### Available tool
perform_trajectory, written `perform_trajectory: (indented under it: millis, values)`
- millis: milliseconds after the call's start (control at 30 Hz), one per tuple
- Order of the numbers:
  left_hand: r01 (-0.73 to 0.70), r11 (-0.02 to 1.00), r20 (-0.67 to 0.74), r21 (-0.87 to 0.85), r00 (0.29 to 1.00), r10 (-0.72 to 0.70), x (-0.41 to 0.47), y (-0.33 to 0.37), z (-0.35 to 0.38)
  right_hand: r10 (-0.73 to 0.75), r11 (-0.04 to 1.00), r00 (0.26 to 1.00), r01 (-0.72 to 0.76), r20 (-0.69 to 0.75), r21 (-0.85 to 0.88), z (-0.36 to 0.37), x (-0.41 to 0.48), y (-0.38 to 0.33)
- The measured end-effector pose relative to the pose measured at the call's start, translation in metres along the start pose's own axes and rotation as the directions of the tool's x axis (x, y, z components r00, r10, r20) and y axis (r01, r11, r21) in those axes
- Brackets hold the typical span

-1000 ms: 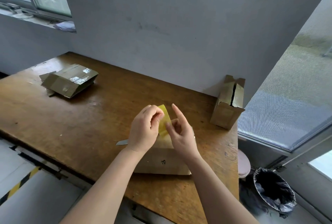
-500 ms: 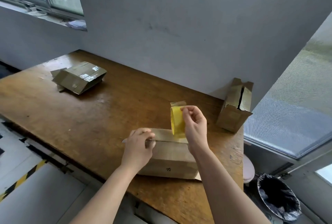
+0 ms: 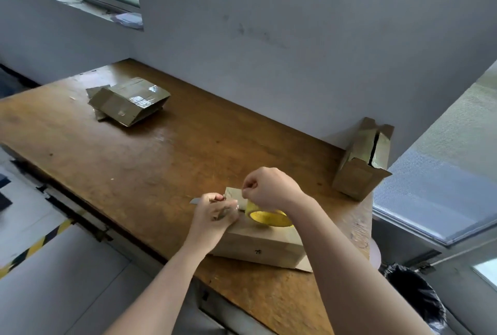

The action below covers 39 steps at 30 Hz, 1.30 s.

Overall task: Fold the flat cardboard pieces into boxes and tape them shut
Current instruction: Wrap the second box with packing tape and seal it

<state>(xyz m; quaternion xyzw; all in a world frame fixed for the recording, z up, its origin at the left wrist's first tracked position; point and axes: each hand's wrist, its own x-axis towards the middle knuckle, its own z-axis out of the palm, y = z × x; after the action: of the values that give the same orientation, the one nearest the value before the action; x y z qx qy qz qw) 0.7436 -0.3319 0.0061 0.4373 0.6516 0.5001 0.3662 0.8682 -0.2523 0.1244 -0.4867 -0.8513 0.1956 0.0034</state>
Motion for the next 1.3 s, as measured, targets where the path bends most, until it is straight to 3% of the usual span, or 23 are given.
perform_trajectory:
  millis: [100, 267, 633, 833, 933, 1167, 1300]
  values:
    - [0.087, 0.981, 0.05, -0.172, 0.996, -0.08, -0.002, 0.001, -0.006, 0.027, 0.997, 0.998, -0.023, 0.049, -0.077, 0.002, 0.01, -0.008]
    - [0.13, 0.935, -0.016, -0.33, 0.99, -0.144, -0.004, 0.008, -0.013, 0.046, 0.99, 0.997, -0.037, 0.063, -0.134, 0.005, 0.021, -0.017]
    - [0.227, 0.955, -0.081, -0.188, 0.966, -0.246, 0.014, 0.01, -0.004, 0.009, 0.979, 0.999, -0.001, 0.036, -0.204, 0.012, 0.029, -0.013]
    - [0.261, 0.964, -0.144, -0.048, 0.953, -0.265, 0.018, 0.002, -0.007, 0.053, 0.997, 0.998, -0.052, -0.026, 0.053, 0.003, 0.019, 0.008]
    - [0.307, 0.951, -0.135, -0.022, 0.942, -0.307, 0.022, 0.003, -0.007, 0.092, 0.985, 0.991, -0.076, -0.1, 0.156, 0.012, 0.014, 0.012]
    - [0.386, 0.919, -0.111, 0.077, 0.92, -0.377, 0.025, 0.003, -0.006, 0.114, 0.99, 0.978, -0.098, -0.172, 0.101, 0.026, 0.015, 0.003]
    - [0.465, 0.885, -0.022, 0.009, 0.885, -0.464, 0.026, 0.0, -0.003, 0.119, 0.99, 0.978, -0.104, -0.169, 0.098, 0.029, 0.017, 0.005]
